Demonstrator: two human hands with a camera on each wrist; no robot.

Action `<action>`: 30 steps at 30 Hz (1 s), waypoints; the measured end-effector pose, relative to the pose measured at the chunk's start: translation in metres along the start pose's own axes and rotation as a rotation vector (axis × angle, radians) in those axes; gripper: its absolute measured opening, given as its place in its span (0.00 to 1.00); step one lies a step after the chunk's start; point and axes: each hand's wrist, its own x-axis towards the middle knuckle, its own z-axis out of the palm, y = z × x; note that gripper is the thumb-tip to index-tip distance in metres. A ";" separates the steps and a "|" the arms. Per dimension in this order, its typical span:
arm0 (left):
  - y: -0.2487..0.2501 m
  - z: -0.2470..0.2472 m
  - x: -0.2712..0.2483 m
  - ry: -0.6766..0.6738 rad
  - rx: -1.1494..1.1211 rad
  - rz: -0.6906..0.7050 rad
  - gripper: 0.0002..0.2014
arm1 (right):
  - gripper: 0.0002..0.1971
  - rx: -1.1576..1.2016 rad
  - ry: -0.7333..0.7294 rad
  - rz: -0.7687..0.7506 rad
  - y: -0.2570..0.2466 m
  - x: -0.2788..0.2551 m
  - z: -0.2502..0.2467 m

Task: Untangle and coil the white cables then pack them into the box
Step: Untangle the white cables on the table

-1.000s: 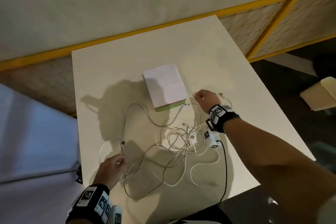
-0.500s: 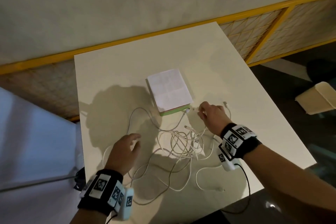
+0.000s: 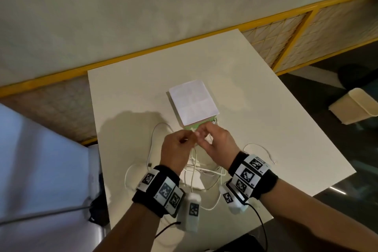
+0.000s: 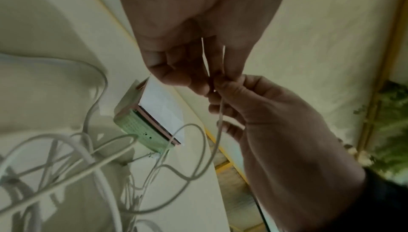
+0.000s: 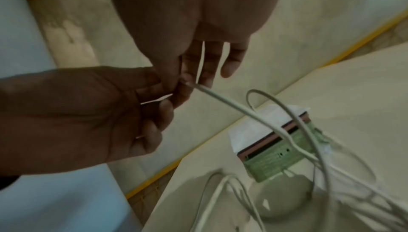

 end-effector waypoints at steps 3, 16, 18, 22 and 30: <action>0.000 -0.009 0.008 0.127 -0.212 -0.084 0.11 | 0.15 0.023 -0.243 0.186 0.010 -0.009 0.003; -0.029 -0.080 0.024 0.232 0.094 -0.085 0.17 | 0.08 -0.068 -0.291 0.377 0.026 -0.009 -0.009; -0.023 -0.067 0.013 0.122 0.229 -0.018 0.17 | 0.11 -0.033 -0.166 0.237 0.005 0.002 -0.006; -0.008 -0.049 0.007 -0.056 0.067 -0.043 0.21 | 0.20 -0.070 -0.091 0.012 -0.026 0.020 0.002; 0.019 -0.056 0.014 0.155 -0.155 0.119 0.16 | 0.07 0.097 -0.330 0.148 -0.023 0.022 0.013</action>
